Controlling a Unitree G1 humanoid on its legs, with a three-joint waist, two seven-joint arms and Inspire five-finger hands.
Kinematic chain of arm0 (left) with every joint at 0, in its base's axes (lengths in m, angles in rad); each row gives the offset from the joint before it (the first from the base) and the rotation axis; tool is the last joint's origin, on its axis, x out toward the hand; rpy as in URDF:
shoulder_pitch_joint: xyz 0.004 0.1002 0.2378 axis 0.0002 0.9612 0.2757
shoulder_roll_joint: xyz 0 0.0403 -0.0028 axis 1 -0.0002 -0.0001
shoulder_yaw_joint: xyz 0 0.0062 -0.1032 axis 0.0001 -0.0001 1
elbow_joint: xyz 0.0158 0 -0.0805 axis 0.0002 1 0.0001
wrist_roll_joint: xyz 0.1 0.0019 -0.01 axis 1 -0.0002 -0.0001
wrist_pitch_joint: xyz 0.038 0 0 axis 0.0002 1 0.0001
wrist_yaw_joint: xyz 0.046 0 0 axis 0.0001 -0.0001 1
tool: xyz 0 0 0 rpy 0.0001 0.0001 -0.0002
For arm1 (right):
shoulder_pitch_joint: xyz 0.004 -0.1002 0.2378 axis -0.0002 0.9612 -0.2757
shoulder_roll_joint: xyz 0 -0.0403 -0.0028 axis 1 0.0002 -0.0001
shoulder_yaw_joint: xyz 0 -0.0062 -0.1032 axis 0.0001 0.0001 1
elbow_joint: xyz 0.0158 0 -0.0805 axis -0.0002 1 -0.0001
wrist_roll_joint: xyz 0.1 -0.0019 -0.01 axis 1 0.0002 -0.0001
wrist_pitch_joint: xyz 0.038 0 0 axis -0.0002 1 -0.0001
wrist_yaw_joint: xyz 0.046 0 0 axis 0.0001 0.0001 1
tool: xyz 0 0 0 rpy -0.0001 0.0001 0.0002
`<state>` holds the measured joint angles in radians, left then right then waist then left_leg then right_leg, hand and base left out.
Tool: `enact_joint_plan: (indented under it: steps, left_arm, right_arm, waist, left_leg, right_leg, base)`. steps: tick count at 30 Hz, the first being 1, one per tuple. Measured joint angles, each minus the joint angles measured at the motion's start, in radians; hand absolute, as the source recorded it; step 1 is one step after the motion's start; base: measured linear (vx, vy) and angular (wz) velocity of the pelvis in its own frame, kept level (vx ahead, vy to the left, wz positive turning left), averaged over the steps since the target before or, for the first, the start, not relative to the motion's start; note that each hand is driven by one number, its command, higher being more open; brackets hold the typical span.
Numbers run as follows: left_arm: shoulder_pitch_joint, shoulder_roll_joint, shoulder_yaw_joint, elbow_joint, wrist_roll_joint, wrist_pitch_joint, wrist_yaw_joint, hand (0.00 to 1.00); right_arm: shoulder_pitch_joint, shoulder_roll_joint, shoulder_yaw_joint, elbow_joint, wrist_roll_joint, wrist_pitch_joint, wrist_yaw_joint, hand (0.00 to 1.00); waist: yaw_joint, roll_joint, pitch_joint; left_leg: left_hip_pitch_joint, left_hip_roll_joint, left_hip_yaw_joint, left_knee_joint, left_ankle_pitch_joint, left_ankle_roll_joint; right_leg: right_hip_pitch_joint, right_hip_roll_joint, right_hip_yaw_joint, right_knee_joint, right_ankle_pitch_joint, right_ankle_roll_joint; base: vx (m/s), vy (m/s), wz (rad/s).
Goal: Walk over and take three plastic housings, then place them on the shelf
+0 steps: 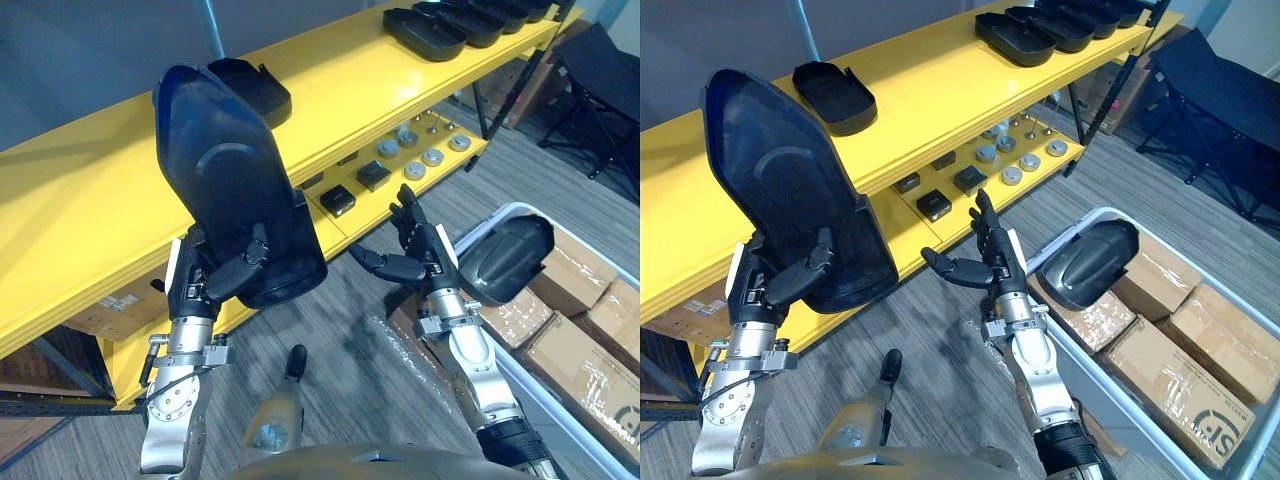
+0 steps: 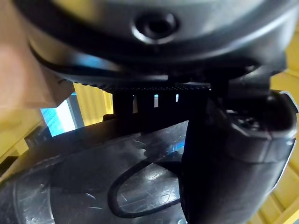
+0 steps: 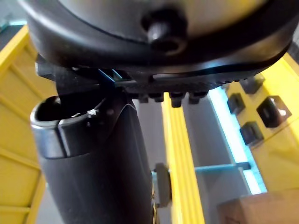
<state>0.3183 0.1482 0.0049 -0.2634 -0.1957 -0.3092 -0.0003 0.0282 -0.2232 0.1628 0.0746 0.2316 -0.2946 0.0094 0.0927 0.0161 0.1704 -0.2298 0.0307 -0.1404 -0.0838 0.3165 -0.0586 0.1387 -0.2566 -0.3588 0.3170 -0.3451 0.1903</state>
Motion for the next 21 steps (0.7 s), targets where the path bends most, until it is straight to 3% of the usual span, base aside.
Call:
enact_joint_plan:
  steps: [1, 2, 3, 4, 5, 7, 12, 13, 14, 15, 16, 17, 19, 20, 21]
  left_arm:
    - [0.000, -0.004, -0.017, 0.002, -0.003, 0.000, 0.008, 0.00]
    - [-0.002, -0.004, -0.025, 0.004, -0.004, 0.000, 0.012, 0.00]
    - [-0.015, -0.003, -0.032, 0.018, -0.005, 0.000, 0.014, 0.00]
    - [-0.021, -0.003, -0.030, 0.020, -0.006, 0.000, 0.016, 0.00]
    - [-0.025, -0.003, -0.027, 0.025, -0.008, 0.000, 0.026, 0.00]
    - [-0.024, -0.004, -0.017, 0.033, -0.013, 0.000, 0.042, 0.00]
    - [-0.014, -0.020, 0.017, 0.032, -0.038, 0.000, 0.062, 0.00]
    - [-0.006, -0.022, 0.027, 0.023, -0.043, 0.002, 0.061, 0.00]
    - [0.005, -0.021, 0.036, 0.008, -0.043, 0.004, 0.056, 0.00]
    - [0.005, -0.024, 0.049, -0.003, -0.043, 0.005, 0.042, 0.00]
    - [-0.001, -0.025, 0.053, -0.004, -0.043, 0.006, 0.035, 0.00]
    - [-0.001, -0.024, 0.058, -0.010, -0.043, 0.006, 0.024, 0.00]
    - [0.008, -0.014, 0.086, -0.026, -0.042, 0.007, 0.007, 0.00]
    - [0.004, -0.005, 0.095, -0.027, -0.043, 0.007, 0.008, 0.00]
    - [0.001, -0.004, 0.111, -0.028, -0.048, 0.008, 0.017, 0.00]
  right_arm:
    - [0.001, -0.013, -0.013, -0.002, 0.000, -0.001, -0.002, 1.00]
    - [0.005, -0.017, -0.019, -0.003, 0.000, -0.001, -0.004, 1.00]
    - [0.009, -0.013, -0.032, -0.004, 0.000, -0.001, -0.010, 1.00]
    - [0.008, -0.004, -0.038, -0.007, 0.000, -0.003, -0.010, 1.00]
    - [0.006, -0.007, -0.047, -0.019, 0.001, -0.005, -0.010, 1.00]
    - [0.006, 0.000, -0.050, -0.034, 0.003, -0.010, -0.010, 1.00]
    - [-0.008, 0.042, -0.049, -0.053, 0.010, -0.049, -0.010, 1.00]
    - [-0.007, 0.052, -0.047, -0.053, 0.010, -0.050, -0.013, 1.00]
    - [0.001, 0.067, -0.048, -0.056, 0.010, -0.050, -0.021, 1.00]
    - [0.017, 0.070, -0.053, -0.074, 0.011, -0.051, -0.027, 1.00]
    - [0.027, 0.076, -0.053, -0.083, 0.011, -0.054, -0.032, 1.00]
    - [0.042, 0.082, -0.052, -0.091, 0.010, -0.060, -0.039, 1.00]
    - [0.041, 0.103, -0.044, -0.091, 0.008, -0.065, -0.039, 1.00]
    - [0.038, 0.116, -0.042, -0.091, 0.004, -0.071, -0.038, 1.00]
    - [0.026, 0.115, -0.038, -0.091, -0.023, -0.077, -0.037, 1.00]
  waist:
    - [-0.018, 0.025, 0.014]
    - [-0.023, 0.030, 0.018]
    - [-0.029, -0.001, 0.039]
    - [-0.025, -0.008, 0.047]
    - [-0.013, 0.006, 0.070]
    - [-0.016, -0.001, 0.093]
    - [-0.010, -0.013, 0.123]
    - [-0.003, -0.017, 0.124]
    - [0.010, -0.029, 0.127]
    - [0.013, -0.024, 0.123]
    - [0.008, -0.025, 0.121]
    - [0.005, -0.029, 0.116]
    - [0.006, -0.043, 0.103]
    - [0.001, -0.048, 0.100]
    - [-0.005, -0.044, 0.102]
  left_leg:
    - [-0.003, 0.015, 0.000, 0.000, -0.006, -0.003]
    - [-0.006, 0.018, 0.003, 0.000, -0.025, 0.000]
    - [-0.028, 0.013, 0.045, 0.039, -0.105, 0.012]
    - [-0.061, 0.013, 0.073, 0.114, -0.137, 0.021]
    - [-0.096, 0.013, 0.100, 0.331, -0.175, 0.022]
    - [-0.104, 0.014, 0.115, 0.397, -0.232, 0.002]
    - [-0.141, 0.014, 0.157, 0.607, -0.379, 0.013]
    - [-0.146, 0.013, 0.167, 0.651, -0.415, 0.018]
    - [-0.143, 0.011, 0.195, 0.707, -0.463, 0.050]
    - [-0.151, 0.003, 0.196, 0.741, -0.510, 0.043]
    - [-0.153, -0.011, 0.186, 0.746, -0.518, 0.049]
    - [-0.148, -0.026, 0.175, 0.728, -0.524, 0.059]
    - [-0.116, -0.048, 0.150, 0.650, -0.515, 0.077]
    - [-0.093, -0.057, 0.129, 0.614, -0.505, 0.093]
    - [-0.047, -0.062, 0.114, 0.567, -0.496, 0.109]
  right_leg:
    - [-0.001, 0.016, -0.011, 0.016, -0.009, -0.016]
    - [-0.001, 0.020, -0.018, 0.016, -0.011, -0.022]
    - [-0.005, 0.002, -0.027, 0.014, -0.009, -0.035]
    - [-0.016, -0.011, -0.023, 0.019, -0.007, -0.037]
    - [-0.015, -0.007, -0.013, 0.033, -0.007, -0.037]
    - [-0.013, -0.012, 0.005, 0.070, -0.021, -0.028]
    - [0.008, -0.046, 0.039, 0.121, -0.073, -0.030]
    - [0.021, -0.057, 0.041, 0.116, -0.083, -0.046]
    - [0.048, -0.068, 0.048, 0.105, -0.087, -0.061]
    - [0.040, -0.075, 0.075, 0.176, -0.066, -0.096]
    - [-0.001, -0.084, 0.098, 0.248, -0.033, -0.119]
    - [-0.071, -0.094, 0.135, 0.361, 0.057, -0.162]
    - [-0.160, -0.095, 0.194, 0.474, 0.234, -0.148]
    - [-0.190, -0.087, 0.202, 0.522, 0.208, -0.126]
    - [-0.217, -0.050, 0.197, 0.537, 0.122, -0.126]
  base:
    - [-0.11, -0.044, 0.23]
    - [-0.15, -0.036, 0.38]
    - [-0.09, 0.004, 0.21]
    - [-0.11, 0.024, -0.03]
    - [-0.06, 0.016, -0.20]
    - [-0.05, 0.007, -0.19]
    - [0.04, 0.093, -0.20]
    - [0.14, 0.201, -0.21]
    - [0.21, 0.194, -0.15]
    - [0.24, 0.214, 0.07]
    - [0.24, 0.219, 0.41]
    - [0.24, 0.268, 0.47]
    - [0.31, 0.222, 0.37]
    - [0.32, 0.082, 0.40]
    - [0.32, 0.028, 0.42]
